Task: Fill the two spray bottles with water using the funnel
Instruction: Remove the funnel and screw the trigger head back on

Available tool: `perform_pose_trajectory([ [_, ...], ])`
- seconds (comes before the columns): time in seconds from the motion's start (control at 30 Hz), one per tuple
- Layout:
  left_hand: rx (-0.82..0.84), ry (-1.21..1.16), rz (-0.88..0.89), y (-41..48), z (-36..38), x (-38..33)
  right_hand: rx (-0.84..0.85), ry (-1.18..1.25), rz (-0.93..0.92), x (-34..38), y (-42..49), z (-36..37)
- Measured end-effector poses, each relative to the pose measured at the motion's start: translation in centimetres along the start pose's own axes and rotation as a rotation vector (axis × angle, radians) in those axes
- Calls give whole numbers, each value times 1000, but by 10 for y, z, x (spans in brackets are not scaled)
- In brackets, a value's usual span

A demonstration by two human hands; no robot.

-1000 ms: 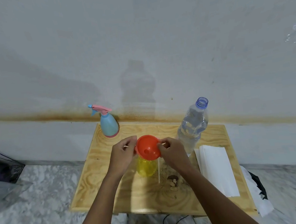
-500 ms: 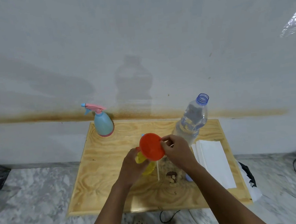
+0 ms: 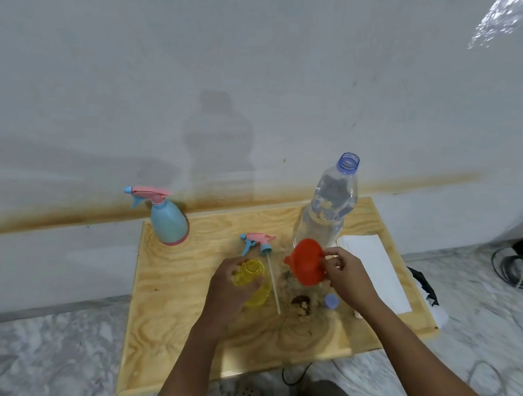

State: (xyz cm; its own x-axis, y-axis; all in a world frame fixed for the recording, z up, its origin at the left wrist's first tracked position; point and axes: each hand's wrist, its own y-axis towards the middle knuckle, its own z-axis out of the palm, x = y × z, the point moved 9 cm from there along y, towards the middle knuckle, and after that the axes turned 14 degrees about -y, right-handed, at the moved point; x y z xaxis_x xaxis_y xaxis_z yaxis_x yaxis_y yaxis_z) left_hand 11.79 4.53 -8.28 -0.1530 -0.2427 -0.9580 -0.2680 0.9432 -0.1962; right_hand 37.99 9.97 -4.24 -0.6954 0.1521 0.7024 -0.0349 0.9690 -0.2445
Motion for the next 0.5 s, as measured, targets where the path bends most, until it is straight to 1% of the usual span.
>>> perform_pose_trajectory([
  [0.13, 10, -9, 9, -1, 1, -2, 61, -88, 117, -35, 6, 21],
  [0.37, 3, 8, 61, -9, 1, -9, 116, -210, 127, -45, 25, 44],
  [0.5, -20, 41, 57, -10, 2, -7, 143, -216, 159, -53, 30, 50],
])
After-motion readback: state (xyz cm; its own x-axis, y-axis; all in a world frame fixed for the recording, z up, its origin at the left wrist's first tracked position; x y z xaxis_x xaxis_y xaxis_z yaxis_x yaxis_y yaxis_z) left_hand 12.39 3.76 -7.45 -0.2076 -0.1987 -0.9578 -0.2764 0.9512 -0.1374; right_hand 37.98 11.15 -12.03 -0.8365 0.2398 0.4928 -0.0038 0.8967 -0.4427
